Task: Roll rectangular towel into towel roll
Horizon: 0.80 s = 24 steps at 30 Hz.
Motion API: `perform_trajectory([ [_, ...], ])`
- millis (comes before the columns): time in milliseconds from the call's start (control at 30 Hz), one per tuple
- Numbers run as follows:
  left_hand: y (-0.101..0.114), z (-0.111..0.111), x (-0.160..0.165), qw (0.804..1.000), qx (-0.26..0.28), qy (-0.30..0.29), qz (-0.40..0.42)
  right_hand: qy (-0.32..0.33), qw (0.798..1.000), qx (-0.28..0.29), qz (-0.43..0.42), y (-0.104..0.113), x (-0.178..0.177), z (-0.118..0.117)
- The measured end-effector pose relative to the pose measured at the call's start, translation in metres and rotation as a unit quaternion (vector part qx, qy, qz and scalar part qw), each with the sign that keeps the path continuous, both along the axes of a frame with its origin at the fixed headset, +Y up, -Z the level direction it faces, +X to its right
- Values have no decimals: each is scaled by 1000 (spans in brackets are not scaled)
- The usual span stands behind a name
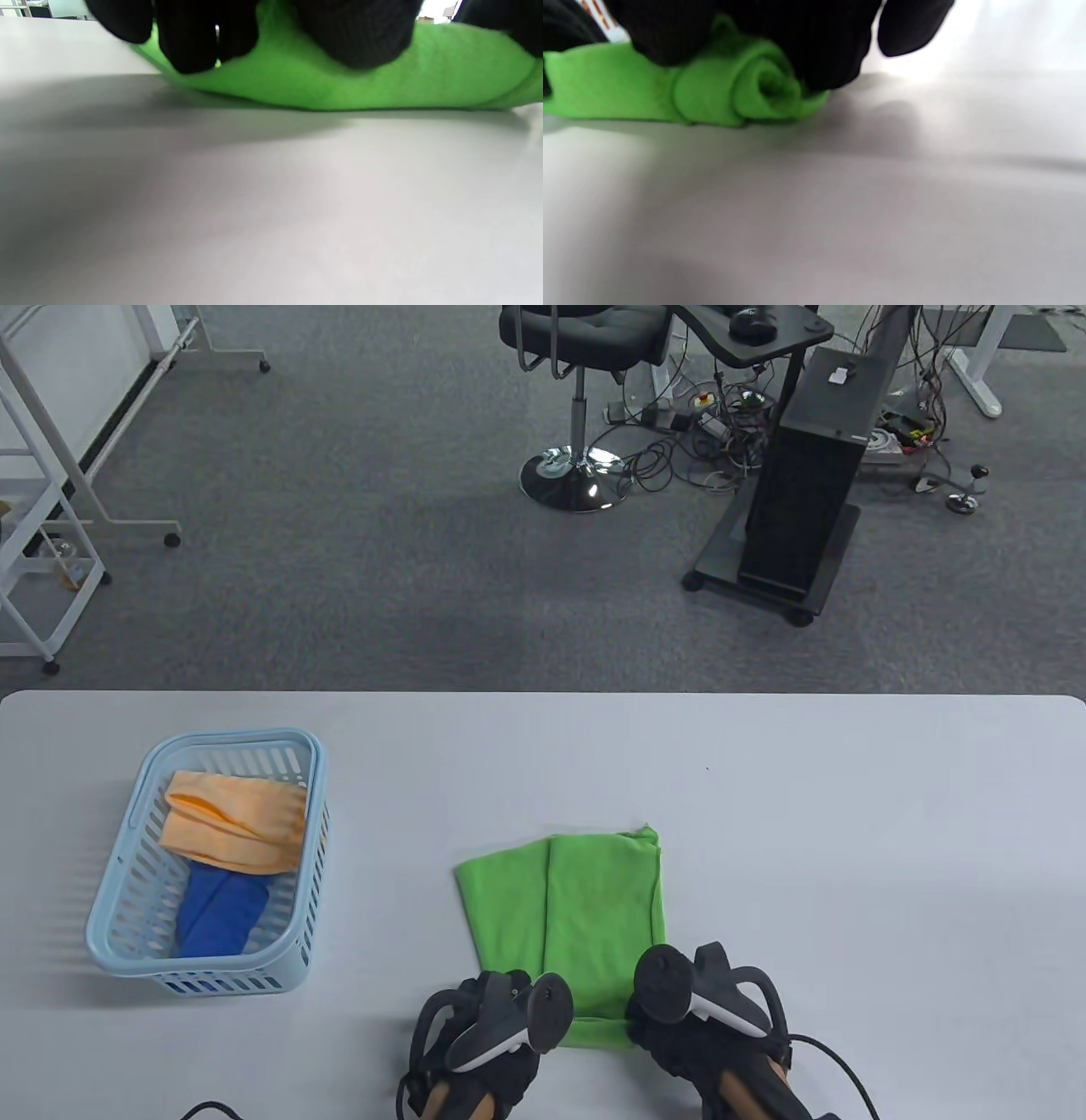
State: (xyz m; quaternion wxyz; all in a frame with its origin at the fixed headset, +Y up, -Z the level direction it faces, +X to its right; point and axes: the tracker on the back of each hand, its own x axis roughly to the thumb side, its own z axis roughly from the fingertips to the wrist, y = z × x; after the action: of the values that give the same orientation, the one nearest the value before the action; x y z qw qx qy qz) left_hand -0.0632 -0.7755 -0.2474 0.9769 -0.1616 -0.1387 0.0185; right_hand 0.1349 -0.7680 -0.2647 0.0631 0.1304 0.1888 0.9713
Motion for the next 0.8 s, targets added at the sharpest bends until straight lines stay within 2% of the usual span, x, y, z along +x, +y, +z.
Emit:
perform_trajectory([
  [133, -1, -2, 1, 1000, 9, 13, -2, -10, 997, 76, -11, 12, -2, 3],
  [233, 0, -3, 4, 1000, 13, 19, -15, -4, 988, 120, -97, 23, -5, 7],
  [300, 0, -3, 4, 1000, 10, 19, -13, 7, 991, 101, -92, 22, -10, 9],
  [400, 0, -3, 1, 1000, 16, 16, 9, 37, 998, 49, 14, 6, -17, 9],
  [467, 0, -3, -4, 999, 24, 28, 33, 37, 998, 16, 49, -4, -17, 6],
  [533, 7, -4, -8, 998, 33, 38, 48, 21, 999, 4, 38, -7, -15, 3],
  [667, 30, 3, -10, 990, 114, 7, 87, 10, 1000, 0, 18, -8, -11, 1],
  [733, 30, 6, -7, 991, 106, -18, 81, 6, 1000, 6, 11, -8, -11, 0],
  [800, 23, 5, -3, 996, 75, -27, 42, 4, 1000, 8, 9, -9, -11, 0],
])
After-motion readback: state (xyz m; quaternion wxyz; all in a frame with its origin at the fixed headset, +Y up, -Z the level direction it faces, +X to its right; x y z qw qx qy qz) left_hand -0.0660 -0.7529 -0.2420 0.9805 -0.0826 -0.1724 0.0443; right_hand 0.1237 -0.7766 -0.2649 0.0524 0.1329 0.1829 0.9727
